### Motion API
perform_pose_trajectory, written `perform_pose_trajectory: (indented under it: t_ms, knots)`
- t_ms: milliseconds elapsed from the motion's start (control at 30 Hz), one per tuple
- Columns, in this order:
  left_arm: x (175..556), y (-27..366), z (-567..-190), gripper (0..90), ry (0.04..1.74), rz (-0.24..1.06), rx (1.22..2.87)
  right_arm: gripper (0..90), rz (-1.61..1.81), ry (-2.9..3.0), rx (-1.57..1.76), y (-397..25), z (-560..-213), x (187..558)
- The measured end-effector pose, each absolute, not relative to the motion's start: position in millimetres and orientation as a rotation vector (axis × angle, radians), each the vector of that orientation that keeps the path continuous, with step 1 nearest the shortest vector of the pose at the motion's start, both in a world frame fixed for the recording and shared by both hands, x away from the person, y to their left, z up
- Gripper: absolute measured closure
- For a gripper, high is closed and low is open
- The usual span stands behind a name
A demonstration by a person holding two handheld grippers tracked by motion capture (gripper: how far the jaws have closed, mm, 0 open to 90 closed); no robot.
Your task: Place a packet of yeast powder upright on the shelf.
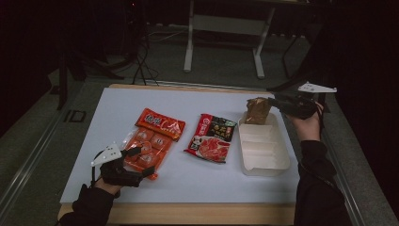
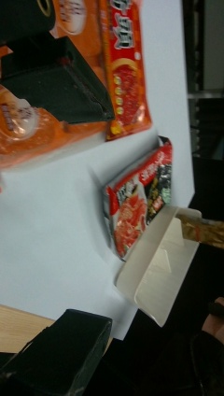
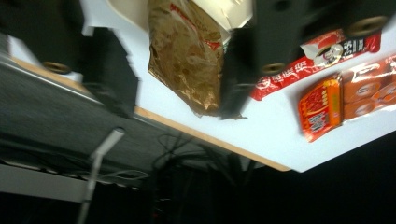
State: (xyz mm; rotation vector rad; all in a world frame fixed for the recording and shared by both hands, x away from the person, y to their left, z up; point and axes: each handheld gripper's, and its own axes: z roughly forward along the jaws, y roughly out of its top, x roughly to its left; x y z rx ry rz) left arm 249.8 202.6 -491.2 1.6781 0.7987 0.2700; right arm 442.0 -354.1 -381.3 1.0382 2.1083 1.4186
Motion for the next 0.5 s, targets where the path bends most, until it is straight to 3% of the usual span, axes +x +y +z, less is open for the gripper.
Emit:
perform_pose_trajectory:
  t_ms: [33,67,233,267,500]
  knots:
    - [249.8,202.6,-491.2,3.6,0.799,0.27,1.678,44.1,1.419,2.108,1.038,-354.1,-381.3,442.0]
    - [249.4,200.6,-488.6,3.6,0.777,0.295,1.671,34.1,1.425,2.089,1.032,-352.1,-376.3,433.2]
    - [251.2,196.9,-485.3,5.0,0.773,0.285,1.672,20.9,1.455,2.046,1.02,-348.4,-368.3,414.1]
    - [253.5,195.8,-484.6,5.5,0.785,0.254,1.674,12.8,1.481,2.034,1.011,-345.0,-365.7,401.8]
    - [263.0,188.4,-479.9,5.5,0.848,0.197,1.73,13.0,1.566,1.981,1.001,-335.0,-365.2,359.8]
